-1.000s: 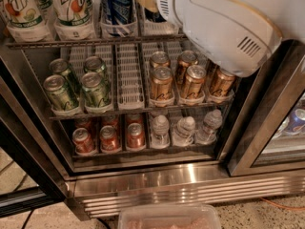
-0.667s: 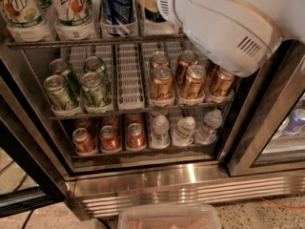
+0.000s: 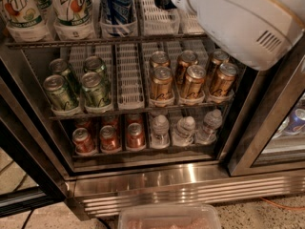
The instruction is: Pick pepsi can from top shelf of fridge
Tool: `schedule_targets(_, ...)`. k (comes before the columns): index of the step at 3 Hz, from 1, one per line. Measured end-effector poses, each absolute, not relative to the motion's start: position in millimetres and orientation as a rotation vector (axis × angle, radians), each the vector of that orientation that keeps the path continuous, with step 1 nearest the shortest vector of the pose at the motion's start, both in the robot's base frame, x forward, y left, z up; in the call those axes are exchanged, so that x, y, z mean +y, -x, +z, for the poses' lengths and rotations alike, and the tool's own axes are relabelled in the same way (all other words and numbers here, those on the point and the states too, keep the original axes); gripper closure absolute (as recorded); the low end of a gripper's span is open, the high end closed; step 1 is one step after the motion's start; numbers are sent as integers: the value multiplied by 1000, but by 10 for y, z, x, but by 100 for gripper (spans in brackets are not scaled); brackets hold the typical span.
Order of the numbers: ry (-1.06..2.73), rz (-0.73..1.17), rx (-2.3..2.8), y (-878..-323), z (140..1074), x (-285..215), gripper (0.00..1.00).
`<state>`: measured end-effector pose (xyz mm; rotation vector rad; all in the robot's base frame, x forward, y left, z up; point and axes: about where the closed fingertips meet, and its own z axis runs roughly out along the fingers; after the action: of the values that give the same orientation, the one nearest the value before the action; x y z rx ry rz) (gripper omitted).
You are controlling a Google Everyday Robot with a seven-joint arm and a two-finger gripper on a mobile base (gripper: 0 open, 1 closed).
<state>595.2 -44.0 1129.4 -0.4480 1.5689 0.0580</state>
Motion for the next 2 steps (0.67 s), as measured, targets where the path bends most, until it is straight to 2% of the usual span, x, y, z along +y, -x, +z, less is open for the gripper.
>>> schedule_targets(2,493,41,1599,-5642,11269,-291,100)
